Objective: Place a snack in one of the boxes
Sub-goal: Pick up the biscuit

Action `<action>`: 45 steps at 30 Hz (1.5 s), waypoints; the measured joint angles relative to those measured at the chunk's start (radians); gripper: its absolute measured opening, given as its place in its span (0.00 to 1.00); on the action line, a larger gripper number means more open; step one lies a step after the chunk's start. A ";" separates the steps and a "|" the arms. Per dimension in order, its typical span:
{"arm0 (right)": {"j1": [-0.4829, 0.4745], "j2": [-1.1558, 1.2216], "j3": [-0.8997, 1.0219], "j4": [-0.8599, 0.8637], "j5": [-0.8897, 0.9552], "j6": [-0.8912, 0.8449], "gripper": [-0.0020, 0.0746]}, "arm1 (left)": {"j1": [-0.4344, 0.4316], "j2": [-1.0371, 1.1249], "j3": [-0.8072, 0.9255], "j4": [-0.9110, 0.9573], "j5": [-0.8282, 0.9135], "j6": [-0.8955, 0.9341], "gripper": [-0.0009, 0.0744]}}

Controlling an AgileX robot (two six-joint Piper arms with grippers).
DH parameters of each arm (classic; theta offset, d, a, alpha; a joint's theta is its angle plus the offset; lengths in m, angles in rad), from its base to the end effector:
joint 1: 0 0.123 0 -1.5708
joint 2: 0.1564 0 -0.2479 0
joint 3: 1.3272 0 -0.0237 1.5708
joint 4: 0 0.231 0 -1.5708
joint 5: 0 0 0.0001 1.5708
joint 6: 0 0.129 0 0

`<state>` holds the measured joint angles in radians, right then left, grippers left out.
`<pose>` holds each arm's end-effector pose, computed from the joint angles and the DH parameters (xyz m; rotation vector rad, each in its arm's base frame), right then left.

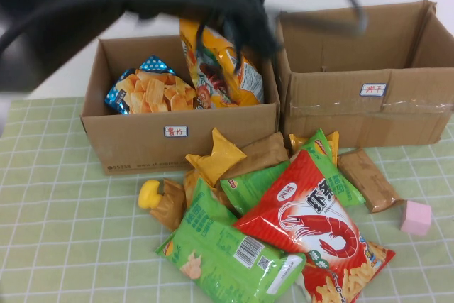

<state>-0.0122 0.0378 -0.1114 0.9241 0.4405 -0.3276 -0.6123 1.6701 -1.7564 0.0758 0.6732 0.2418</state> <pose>0.1020 0.0427 0.2171 0.2155 1.7144 0.6908 0.3302 -0.2245 0.3644 0.8874 1.8719 -0.1425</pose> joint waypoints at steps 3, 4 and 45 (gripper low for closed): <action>0.000 0.103 -0.073 -0.139 0.033 -0.008 0.02 | -0.006 -0.152 0.245 -0.018 -0.137 -0.033 0.01; 0.000 0.146 -0.102 -0.195 0.054 -0.010 0.02 | -0.006 -0.212 0.331 -0.021 -0.184 -0.059 0.01; 0.401 1.696 -1.310 -1.174 0.616 0.197 0.03 | -0.006 -1.415 1.443 -0.003 -0.373 -0.413 0.01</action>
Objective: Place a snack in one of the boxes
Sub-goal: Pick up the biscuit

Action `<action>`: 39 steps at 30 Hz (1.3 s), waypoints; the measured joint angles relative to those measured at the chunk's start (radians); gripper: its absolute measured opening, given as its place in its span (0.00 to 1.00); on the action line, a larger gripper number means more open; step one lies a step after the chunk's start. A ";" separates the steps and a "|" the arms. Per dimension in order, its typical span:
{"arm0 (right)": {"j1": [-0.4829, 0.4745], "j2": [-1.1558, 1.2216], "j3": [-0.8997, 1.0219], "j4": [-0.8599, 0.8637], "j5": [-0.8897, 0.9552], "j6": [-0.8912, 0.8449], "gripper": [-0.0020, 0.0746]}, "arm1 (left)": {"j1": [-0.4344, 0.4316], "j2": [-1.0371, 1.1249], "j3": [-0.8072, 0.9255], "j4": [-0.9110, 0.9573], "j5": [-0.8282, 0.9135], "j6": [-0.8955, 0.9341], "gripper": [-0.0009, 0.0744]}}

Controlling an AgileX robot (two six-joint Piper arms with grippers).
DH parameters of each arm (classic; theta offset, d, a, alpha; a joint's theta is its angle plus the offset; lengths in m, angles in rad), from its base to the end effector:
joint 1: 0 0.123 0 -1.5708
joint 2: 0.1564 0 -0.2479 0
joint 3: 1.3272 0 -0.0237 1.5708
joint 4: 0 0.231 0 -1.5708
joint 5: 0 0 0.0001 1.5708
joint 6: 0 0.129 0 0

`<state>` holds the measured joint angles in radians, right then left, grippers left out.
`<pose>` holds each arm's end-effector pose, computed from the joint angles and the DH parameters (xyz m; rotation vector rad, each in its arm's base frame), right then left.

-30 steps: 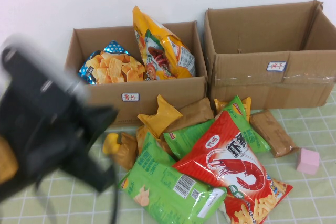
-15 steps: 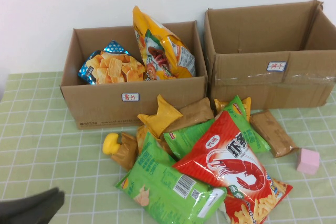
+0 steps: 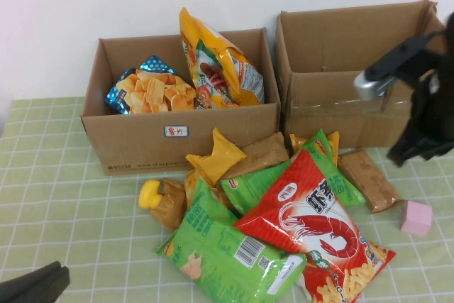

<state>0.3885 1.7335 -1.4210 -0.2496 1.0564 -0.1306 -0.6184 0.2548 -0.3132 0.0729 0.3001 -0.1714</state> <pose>0.3304 0.1053 0.2096 -0.8458 2.6832 -0.2768 0.1037 -0.0704 0.2592 0.4319 1.6977 -0.5113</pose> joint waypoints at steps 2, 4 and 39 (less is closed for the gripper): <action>-0.004 0.067 -0.027 0.006 0.005 0.048 0.07 | 0.000 0.000 0.000 0.000 0.000 0.000 0.01; -0.016 0.121 -0.051 0.043 0.007 0.074 0.17 | 0.000 0.000 0.000 0.000 0.000 0.000 0.01; -0.142 0.475 -0.104 0.265 -0.246 -0.026 0.63 | 0.000 0.000 0.000 0.000 0.003 -0.027 0.01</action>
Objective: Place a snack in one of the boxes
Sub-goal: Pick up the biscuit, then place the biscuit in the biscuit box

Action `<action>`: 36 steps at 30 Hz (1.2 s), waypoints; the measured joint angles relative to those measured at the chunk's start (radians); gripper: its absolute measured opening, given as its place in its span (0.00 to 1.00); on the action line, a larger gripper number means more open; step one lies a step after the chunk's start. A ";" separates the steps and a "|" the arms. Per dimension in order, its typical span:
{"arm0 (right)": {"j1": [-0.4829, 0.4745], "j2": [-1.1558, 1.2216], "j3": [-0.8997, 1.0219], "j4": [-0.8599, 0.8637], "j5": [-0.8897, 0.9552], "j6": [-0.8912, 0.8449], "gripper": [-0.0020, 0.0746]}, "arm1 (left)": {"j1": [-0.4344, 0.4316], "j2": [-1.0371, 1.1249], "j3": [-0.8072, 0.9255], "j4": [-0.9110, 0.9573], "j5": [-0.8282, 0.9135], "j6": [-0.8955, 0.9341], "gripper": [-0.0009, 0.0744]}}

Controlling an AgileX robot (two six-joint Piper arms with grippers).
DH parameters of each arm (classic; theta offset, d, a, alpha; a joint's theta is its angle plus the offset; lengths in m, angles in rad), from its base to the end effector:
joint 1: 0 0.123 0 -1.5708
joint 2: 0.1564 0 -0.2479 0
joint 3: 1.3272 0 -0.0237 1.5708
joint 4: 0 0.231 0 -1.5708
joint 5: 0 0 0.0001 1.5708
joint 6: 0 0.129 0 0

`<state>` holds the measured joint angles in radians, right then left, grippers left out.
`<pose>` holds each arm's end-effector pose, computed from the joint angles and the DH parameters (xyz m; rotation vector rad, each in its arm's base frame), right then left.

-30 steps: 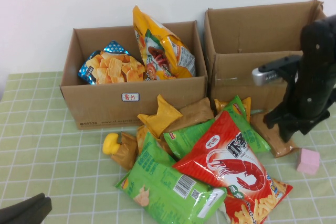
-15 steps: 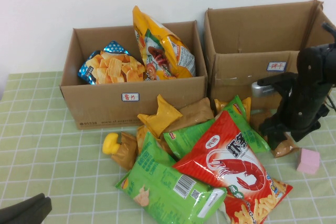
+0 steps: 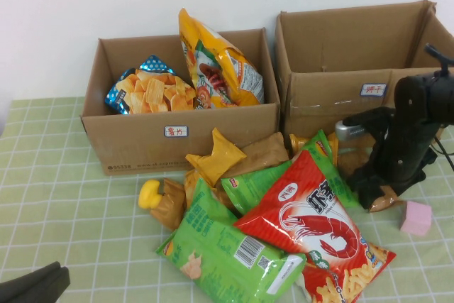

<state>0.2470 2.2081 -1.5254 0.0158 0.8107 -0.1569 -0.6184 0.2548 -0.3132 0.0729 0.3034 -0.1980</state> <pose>0.3897 0.0998 0.0596 -0.5827 2.9200 0.0294 0.1037 -0.0703 0.2588 0.4103 1.7086 -0.5297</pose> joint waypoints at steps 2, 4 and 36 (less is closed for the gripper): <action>0.000 0.004 -0.012 0.000 0.031 -0.012 0.63 | 0.000 0.000 0.000 0.000 0.000 0.000 0.01; 0.000 0.006 -0.023 0.000 0.077 -0.016 0.63 | 0.000 0.000 0.000 0.000 0.000 -0.002 0.01; 0.000 -0.487 -0.031 0.177 -0.324 -0.164 0.63 | 0.000 0.000 0.000 0.421 0.089 -0.004 0.01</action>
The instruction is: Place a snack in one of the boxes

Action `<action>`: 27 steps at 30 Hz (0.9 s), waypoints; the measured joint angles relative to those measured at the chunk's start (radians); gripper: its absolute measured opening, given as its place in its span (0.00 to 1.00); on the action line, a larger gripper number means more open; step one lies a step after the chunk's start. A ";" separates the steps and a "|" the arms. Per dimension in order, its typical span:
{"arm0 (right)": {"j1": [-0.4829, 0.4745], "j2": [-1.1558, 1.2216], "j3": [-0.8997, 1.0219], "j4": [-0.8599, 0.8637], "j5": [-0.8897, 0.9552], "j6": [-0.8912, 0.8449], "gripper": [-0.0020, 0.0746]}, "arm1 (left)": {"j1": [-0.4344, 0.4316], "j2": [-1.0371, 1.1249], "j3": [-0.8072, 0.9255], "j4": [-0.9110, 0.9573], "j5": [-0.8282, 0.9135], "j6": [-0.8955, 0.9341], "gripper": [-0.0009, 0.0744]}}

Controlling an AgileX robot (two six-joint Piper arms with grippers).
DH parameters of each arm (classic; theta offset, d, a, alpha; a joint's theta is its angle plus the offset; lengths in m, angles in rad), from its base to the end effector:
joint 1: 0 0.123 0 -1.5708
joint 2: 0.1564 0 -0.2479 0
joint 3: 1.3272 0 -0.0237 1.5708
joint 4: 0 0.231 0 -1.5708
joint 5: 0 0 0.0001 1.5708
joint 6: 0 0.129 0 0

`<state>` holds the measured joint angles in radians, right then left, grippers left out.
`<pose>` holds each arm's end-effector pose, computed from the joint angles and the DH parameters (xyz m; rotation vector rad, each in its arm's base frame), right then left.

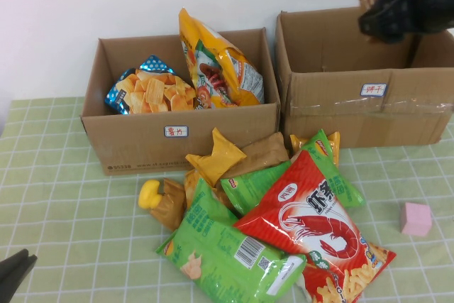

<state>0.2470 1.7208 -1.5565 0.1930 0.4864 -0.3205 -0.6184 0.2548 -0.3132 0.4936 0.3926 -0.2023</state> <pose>0.4005 0.1129 0.2973 -0.4710 2.0751 0.1531 0.1131 -0.0517 0.2533 0.6317 1.6561 -0.0983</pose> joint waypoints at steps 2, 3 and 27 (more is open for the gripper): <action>0.000 0.056 0.000 0.001 -0.079 0.000 0.63 | 0.000 0.000 0.000 0.002 0.000 0.000 0.01; 0.000 0.088 0.000 0.001 -0.119 0.000 0.63 | 0.000 0.000 0.000 0.004 0.000 0.000 0.01; -0.045 -0.001 0.000 0.016 0.043 0.062 0.16 | 0.000 0.000 0.000 0.004 0.000 0.000 0.01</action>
<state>0.2018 1.7197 -1.5565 0.2086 0.5299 -0.2582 -0.6184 0.2548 -0.3132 0.4976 0.3926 -0.2023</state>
